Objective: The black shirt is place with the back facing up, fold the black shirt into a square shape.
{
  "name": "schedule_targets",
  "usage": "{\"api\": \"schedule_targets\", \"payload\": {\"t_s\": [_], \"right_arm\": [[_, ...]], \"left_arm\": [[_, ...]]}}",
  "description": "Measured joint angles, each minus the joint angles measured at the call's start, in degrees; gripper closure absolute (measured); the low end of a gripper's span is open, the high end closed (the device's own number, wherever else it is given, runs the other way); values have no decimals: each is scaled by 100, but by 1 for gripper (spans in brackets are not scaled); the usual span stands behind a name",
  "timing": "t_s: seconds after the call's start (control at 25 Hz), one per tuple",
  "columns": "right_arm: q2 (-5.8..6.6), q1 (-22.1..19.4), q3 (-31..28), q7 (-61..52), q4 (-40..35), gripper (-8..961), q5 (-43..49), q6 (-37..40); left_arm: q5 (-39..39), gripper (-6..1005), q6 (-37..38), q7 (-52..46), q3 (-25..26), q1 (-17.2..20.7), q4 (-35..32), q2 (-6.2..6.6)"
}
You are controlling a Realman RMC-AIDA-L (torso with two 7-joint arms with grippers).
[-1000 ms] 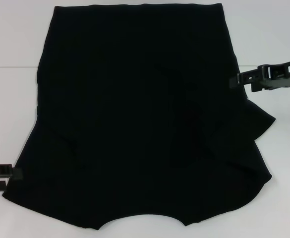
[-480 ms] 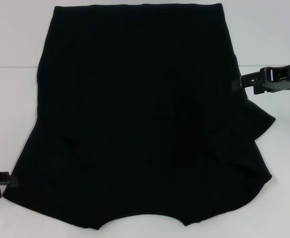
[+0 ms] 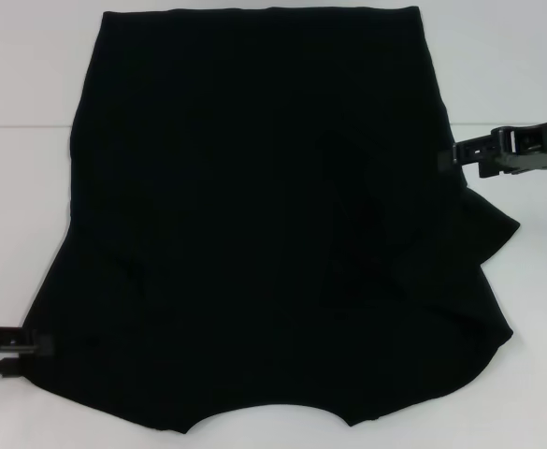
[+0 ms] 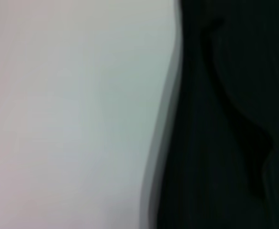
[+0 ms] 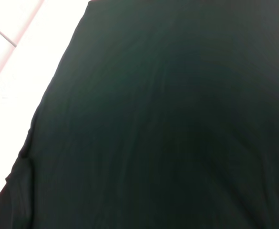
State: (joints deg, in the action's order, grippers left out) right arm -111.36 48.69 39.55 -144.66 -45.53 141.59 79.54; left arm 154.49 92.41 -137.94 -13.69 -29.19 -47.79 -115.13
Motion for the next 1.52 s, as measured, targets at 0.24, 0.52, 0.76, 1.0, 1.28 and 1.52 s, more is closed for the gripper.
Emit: {"api": "schedule_targets", "payload": {"t_s": [0.24,0.52,0.76,1.0,1.28,1.52], "right_arm": [[8,-36,-5,24,0,97,0,-2],[14,-52,-16,41,0,98,0,-9],[19,-74,-26,115,0,98,0,20],[18,-105,-26,121,-7,97,0,51],[110,-173,7,269,-12,98,34,386],[354,-472,54,245,-38,100,285,1150]], "left_arm": [[-29,414,-8,10,-52,-164,185,-3],[-41,424,-134,-44,-107,-329,274,-35],[25,431,-330,-229,-156,-326,238,-45],[80,681,-369,-239,-167,-341,236,-40],[-75,903,-28,43,-114,-383,307,17],[-357,948,171,114,-88,-419,341,73]]}}
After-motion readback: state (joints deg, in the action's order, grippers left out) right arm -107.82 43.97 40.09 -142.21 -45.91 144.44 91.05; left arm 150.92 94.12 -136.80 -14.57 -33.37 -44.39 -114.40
